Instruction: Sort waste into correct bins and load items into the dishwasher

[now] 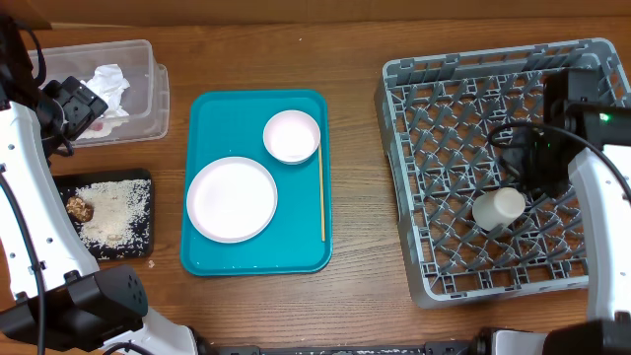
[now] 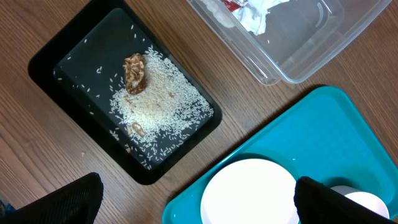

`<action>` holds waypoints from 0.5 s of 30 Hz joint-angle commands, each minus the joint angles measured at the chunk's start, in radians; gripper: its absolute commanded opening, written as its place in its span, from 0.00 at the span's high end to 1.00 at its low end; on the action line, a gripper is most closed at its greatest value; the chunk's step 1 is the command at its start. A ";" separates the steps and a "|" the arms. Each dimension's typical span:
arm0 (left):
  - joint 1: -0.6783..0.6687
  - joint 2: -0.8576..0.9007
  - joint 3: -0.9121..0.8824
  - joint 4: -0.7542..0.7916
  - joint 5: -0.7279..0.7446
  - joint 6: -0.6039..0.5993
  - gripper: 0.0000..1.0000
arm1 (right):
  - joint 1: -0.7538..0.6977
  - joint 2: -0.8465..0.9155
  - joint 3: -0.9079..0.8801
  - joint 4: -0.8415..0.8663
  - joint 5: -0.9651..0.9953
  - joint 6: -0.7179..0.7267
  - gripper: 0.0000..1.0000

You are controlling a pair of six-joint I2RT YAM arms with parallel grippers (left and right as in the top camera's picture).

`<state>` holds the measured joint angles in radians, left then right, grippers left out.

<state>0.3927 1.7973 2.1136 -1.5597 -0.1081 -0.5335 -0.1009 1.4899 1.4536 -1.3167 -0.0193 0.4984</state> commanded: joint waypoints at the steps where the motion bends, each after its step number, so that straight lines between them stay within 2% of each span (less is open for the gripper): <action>1: -0.002 0.009 -0.003 -0.002 0.002 -0.017 0.00 | 0.057 -0.042 0.034 0.073 -0.350 -0.197 0.91; 3: -0.002 0.009 -0.003 -0.002 0.002 -0.017 0.00 | 0.106 -0.042 0.034 0.132 -0.407 -0.214 0.84; 6: -0.002 0.009 -0.003 -0.002 0.001 -0.017 0.00 | 0.217 -0.033 0.034 0.239 -0.412 -0.214 0.52; 7: -0.002 0.009 -0.003 -0.002 0.002 -0.017 0.00 | 0.260 -0.026 0.034 0.281 -0.412 -0.214 0.46; 10: -0.002 0.009 -0.003 -0.002 0.002 -0.017 0.00 | 0.387 0.000 0.034 0.402 -0.348 -0.191 0.33; 12: -0.002 0.009 -0.003 -0.002 0.002 -0.017 0.00 | 0.471 0.032 0.034 0.477 -0.235 -0.144 0.27; 15: -0.002 0.009 -0.003 -0.002 0.001 -0.017 0.00 | 0.588 0.108 0.034 0.606 -0.092 -0.132 0.27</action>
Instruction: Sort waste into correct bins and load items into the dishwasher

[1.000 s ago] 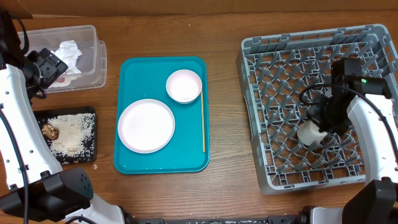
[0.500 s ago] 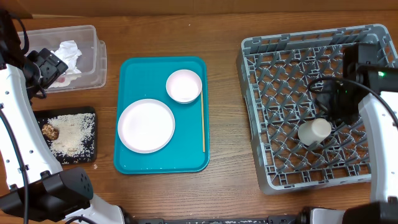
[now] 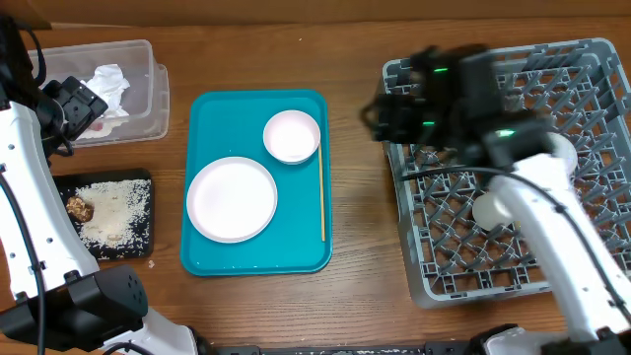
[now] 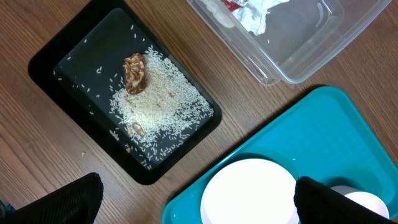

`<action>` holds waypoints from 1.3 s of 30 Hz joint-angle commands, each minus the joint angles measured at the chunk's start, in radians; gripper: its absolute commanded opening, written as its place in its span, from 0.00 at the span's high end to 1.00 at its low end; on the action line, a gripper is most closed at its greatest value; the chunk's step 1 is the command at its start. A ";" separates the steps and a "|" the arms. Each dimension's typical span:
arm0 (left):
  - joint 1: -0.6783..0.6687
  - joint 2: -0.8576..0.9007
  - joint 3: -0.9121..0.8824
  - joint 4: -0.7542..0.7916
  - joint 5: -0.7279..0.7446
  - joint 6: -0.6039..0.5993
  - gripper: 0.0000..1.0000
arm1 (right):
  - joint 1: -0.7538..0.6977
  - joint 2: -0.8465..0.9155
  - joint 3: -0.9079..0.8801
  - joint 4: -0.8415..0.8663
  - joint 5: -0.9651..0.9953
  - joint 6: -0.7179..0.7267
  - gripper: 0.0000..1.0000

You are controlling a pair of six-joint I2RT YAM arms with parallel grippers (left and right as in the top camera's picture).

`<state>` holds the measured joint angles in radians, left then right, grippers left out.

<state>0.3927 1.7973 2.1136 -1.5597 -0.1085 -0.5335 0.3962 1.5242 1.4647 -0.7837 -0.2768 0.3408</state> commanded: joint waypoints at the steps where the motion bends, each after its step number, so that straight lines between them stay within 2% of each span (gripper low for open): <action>1: -0.002 0.009 -0.003 -0.002 0.002 -0.017 0.00 | 0.116 0.095 0.023 0.107 0.192 0.024 0.27; 4: -0.002 0.009 -0.003 -0.002 0.002 -0.017 0.00 | 0.230 0.224 0.048 0.255 0.314 -0.034 0.25; 5: -0.002 0.009 -0.003 -0.002 0.002 -0.017 0.00 | 0.246 0.256 0.072 0.256 0.330 -0.047 0.23; 14: -0.002 0.009 -0.003 -0.002 0.002 -0.017 0.00 | 0.332 0.597 0.397 0.114 0.414 -0.175 0.22; 26: -0.002 0.009 -0.003 -0.002 0.002 -0.017 0.00 | 0.395 0.766 0.418 0.137 0.419 -0.174 0.25; 30: -0.002 0.009 -0.003 -0.002 0.002 -0.017 0.00 | 0.405 0.783 0.414 0.151 0.435 -0.173 0.37; 31: -0.002 0.009 -0.003 -0.002 0.002 -0.017 0.00 | 0.405 0.784 0.414 0.154 0.452 -0.173 0.45; 39: -0.002 0.009 -0.003 -0.002 0.002 -0.017 0.00 | 0.405 0.784 0.414 0.138 0.486 -0.157 0.78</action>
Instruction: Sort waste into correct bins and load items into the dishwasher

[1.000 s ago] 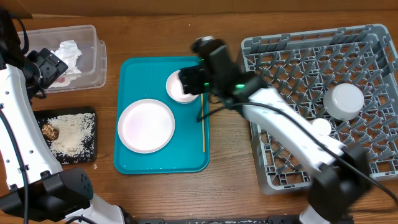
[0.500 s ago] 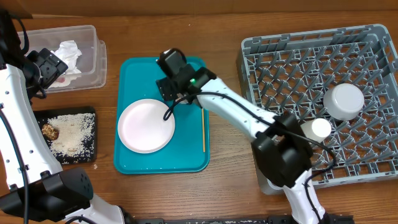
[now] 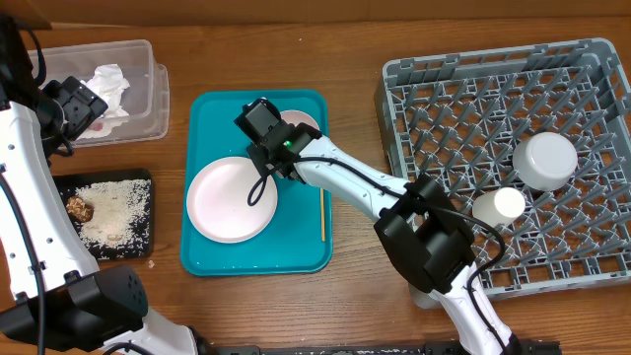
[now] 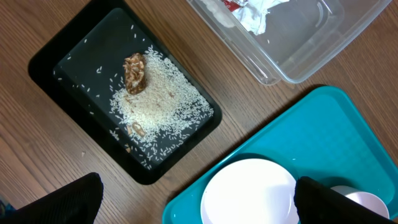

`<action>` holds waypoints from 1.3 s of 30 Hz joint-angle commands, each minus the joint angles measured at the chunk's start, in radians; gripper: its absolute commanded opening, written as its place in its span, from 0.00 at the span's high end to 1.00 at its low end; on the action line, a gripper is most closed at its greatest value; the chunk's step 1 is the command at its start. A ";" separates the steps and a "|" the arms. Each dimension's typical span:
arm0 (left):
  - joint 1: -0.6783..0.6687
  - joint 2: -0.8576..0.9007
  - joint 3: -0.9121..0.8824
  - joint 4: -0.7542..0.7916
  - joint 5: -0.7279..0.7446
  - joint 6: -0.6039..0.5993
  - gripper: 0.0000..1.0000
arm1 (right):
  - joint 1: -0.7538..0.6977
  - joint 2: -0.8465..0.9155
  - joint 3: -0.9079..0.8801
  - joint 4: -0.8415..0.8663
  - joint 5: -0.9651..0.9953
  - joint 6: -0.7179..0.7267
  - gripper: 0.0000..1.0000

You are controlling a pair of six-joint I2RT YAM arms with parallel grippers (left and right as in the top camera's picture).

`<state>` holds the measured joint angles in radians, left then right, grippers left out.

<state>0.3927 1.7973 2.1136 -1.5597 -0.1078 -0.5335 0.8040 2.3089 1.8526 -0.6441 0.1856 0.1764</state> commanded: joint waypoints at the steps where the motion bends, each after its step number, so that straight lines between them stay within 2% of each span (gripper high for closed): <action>1: -0.002 0.009 -0.003 -0.002 0.001 -0.017 0.00 | -0.003 0.000 0.026 -0.002 0.023 0.010 0.82; 3: -0.002 0.009 -0.003 -0.002 0.001 -0.017 0.00 | -0.002 0.000 0.026 -0.001 0.023 0.010 0.89; 7: -0.002 0.009 -0.003 -0.002 0.001 -0.017 0.00 | -0.001 0.000 0.026 -0.008 0.022 0.047 0.96; 13: -0.002 0.009 -0.003 -0.002 0.001 -0.017 0.00 | -0.003 -0.041 0.085 -0.063 0.005 0.083 0.96; 18: -0.002 0.009 -0.003 -0.002 0.001 -0.017 0.00 | -0.045 -0.154 0.221 -0.169 0.009 0.086 0.96; 24: -0.002 0.009 -0.003 -0.002 0.001 -0.017 0.00 | -0.216 -0.315 0.328 -0.362 -0.018 0.173 0.96; 28: -0.002 0.009 -0.003 -0.002 0.001 -0.017 0.00 | -0.435 -0.374 0.328 -0.447 -0.225 0.196 0.96; 29: -0.002 0.009 -0.003 -0.002 0.001 -0.017 0.00 | -0.528 -0.374 0.327 -0.472 -0.356 0.195 0.96; 34: -0.002 0.009 -0.003 -0.002 0.001 -0.017 0.00 | -0.814 -0.367 0.241 -0.490 -0.795 0.193 0.96; 39: -0.002 0.009 -0.003 -0.002 0.001 -0.017 0.00 | -0.978 -0.367 0.109 -0.443 -1.088 0.135 0.96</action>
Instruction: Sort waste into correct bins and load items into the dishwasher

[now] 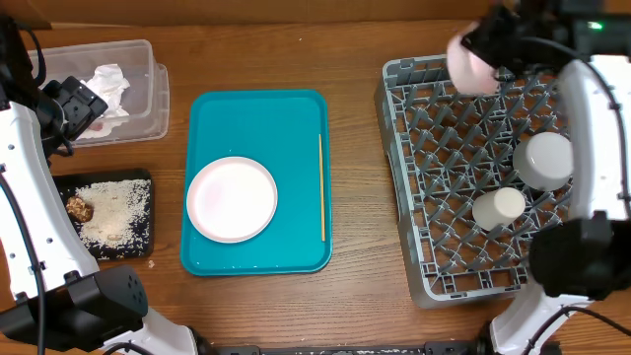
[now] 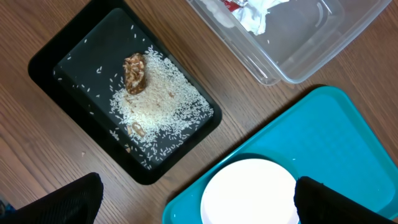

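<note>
A small white bowl (image 1: 469,46), blurred, hangs over the far left corner of the grey dish rack (image 1: 414,187), with my right gripper (image 1: 496,33) shut on it. A white cup (image 1: 498,207) and an upturned white bowl (image 1: 543,160) stand in the rack. On the teal tray (image 1: 256,118) lie a white plate (image 1: 232,199) and a thin wooden chopstick (image 1: 320,187). My left gripper (image 1: 74,106) stays high over the clear bin, open and empty. In the wrist view the left gripper (image 2: 199,202) looks down on the plate (image 2: 249,190).
A clear plastic bin (image 1: 138,94) with crumpled paper (image 1: 106,81) stands at the far left. In front of it, a black tray (image 1: 104,212) holds rice and a brown scrap (image 2: 135,73). Bare wood lies between the teal tray and the rack.
My right gripper was at the small bowl on the teal tray. Now it holds that bowl over the rack's far left corner, and the bowl's place on the tray is bare. The left arm is unchanged.
My right gripper first stood in the rack beside the cup. Then it was over the rack's left side, with an upturned bowl left behind in the rack. Then it was at the small bowl on the tray. Now the bowl is lifted over the rack.
</note>
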`<action>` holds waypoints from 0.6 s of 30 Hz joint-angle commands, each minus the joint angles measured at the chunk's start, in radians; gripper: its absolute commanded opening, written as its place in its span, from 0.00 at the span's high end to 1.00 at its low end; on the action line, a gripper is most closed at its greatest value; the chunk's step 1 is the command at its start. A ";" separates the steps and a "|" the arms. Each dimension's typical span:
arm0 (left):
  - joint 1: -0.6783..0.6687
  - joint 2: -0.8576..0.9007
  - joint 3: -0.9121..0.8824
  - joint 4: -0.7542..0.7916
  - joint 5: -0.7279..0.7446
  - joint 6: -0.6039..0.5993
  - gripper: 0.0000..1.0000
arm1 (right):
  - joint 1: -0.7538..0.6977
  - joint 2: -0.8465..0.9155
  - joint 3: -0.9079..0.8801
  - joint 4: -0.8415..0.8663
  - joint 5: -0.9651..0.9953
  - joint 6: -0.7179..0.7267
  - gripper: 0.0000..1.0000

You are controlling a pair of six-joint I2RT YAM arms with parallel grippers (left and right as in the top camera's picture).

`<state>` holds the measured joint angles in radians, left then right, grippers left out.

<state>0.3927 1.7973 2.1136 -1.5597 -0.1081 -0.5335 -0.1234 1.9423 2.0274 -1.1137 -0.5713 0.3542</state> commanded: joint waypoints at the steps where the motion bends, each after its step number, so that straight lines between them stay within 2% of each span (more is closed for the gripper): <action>1: -0.002 0.009 -0.003 -0.002 0.002 -0.017 0.00 | -0.073 -0.001 -0.103 0.051 -0.392 -0.056 0.96; 8: -0.002 0.009 -0.003 -0.002 0.002 -0.017 0.00 | -0.126 -0.001 -0.315 0.215 -0.653 -0.066 0.96; 14: -0.002 0.009 -0.003 -0.002 0.002 -0.017 0.00 | -0.134 -0.001 -0.393 0.211 -0.649 -0.058 0.96; 18: -0.002 0.009 -0.003 -0.002 0.002 -0.017 0.00 | -0.138 -0.001 -0.425 0.211 -0.497 0.022 0.96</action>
<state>0.3927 1.7973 2.1136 -1.5597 -0.1081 -0.5335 -0.2539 1.9526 1.6222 -0.9066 -1.1385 0.3286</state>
